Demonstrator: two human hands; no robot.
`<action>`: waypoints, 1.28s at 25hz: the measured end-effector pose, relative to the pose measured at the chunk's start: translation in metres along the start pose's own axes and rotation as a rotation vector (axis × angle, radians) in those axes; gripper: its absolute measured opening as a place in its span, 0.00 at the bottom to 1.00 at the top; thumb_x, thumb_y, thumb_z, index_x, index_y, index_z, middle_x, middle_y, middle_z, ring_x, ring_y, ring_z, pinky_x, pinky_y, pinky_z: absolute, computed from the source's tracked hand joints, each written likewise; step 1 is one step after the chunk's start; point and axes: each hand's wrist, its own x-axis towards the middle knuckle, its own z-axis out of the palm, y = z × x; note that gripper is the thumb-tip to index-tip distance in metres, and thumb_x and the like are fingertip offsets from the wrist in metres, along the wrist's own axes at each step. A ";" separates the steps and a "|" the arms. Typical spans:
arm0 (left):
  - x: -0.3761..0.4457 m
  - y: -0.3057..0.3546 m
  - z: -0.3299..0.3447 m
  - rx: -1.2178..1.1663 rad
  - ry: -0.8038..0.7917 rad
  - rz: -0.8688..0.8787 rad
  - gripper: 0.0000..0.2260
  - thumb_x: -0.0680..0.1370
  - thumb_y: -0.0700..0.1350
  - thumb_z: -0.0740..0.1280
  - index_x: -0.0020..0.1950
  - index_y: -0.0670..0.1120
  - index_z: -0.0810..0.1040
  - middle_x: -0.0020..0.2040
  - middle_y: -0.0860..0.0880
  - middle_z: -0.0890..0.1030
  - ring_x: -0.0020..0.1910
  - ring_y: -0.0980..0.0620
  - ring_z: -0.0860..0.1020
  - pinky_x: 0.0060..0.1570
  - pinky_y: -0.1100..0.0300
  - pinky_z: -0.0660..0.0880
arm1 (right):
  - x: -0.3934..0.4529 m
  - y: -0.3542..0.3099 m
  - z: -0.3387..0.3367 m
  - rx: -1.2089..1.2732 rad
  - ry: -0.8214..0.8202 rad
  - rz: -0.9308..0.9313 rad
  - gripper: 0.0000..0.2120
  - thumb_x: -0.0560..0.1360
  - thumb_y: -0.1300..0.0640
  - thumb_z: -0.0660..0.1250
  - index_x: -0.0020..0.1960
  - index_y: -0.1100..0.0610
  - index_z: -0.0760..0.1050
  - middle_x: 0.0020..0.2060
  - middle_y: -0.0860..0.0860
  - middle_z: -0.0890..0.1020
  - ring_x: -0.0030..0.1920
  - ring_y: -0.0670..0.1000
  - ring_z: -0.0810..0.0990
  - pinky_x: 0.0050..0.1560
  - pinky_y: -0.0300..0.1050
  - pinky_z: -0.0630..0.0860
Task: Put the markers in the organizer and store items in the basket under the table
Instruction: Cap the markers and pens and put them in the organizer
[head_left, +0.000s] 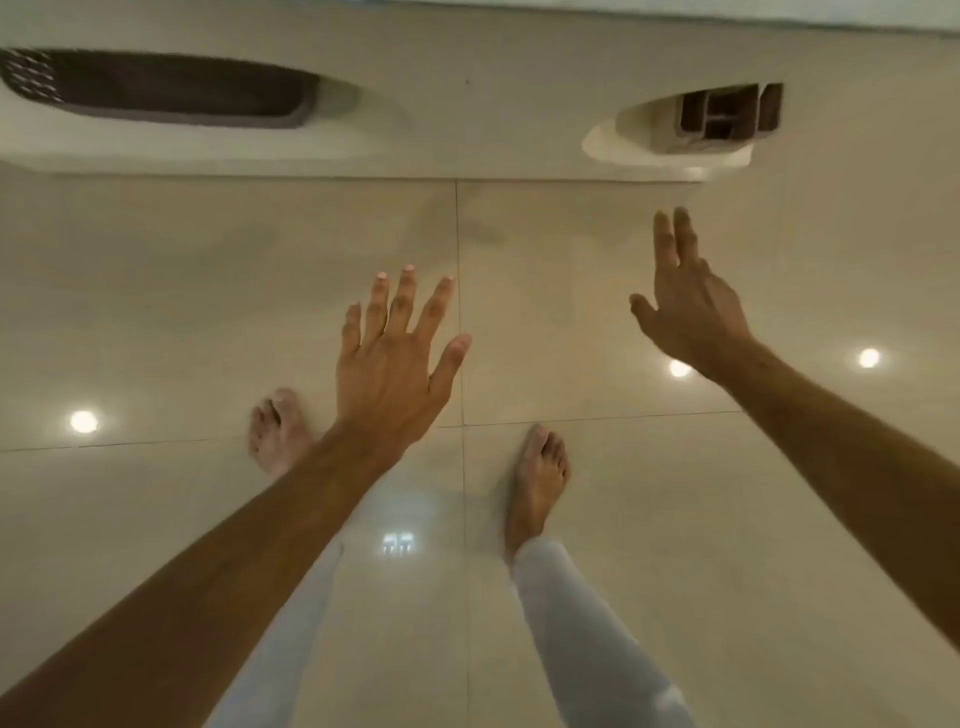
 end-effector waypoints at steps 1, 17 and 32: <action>0.015 0.001 0.018 -0.006 -0.012 0.000 0.29 0.86 0.64 0.46 0.86 0.57 0.51 0.86 0.45 0.55 0.85 0.39 0.53 0.81 0.38 0.55 | 0.024 0.012 0.009 -0.020 0.024 0.022 0.46 0.83 0.55 0.69 0.86 0.57 0.39 0.86 0.57 0.41 0.69 0.69 0.76 0.58 0.63 0.80; 0.091 -0.016 0.064 -0.091 -0.041 -0.094 0.28 0.86 0.64 0.44 0.86 0.59 0.47 0.86 0.45 0.53 0.85 0.41 0.51 0.82 0.40 0.54 | 0.182 0.054 0.038 0.203 0.279 0.051 0.15 0.83 0.58 0.65 0.65 0.66 0.77 0.66 0.70 0.75 0.62 0.71 0.77 0.63 0.67 0.76; -0.029 -0.080 -0.264 -0.033 0.064 -0.079 0.27 0.86 0.60 0.46 0.85 0.56 0.58 0.81 0.44 0.69 0.81 0.40 0.64 0.78 0.41 0.64 | -0.134 -0.201 -0.192 0.121 0.083 -0.253 0.28 0.64 0.69 0.84 0.59 0.54 0.78 0.57 0.60 0.79 0.33 0.56 0.85 0.25 0.47 0.83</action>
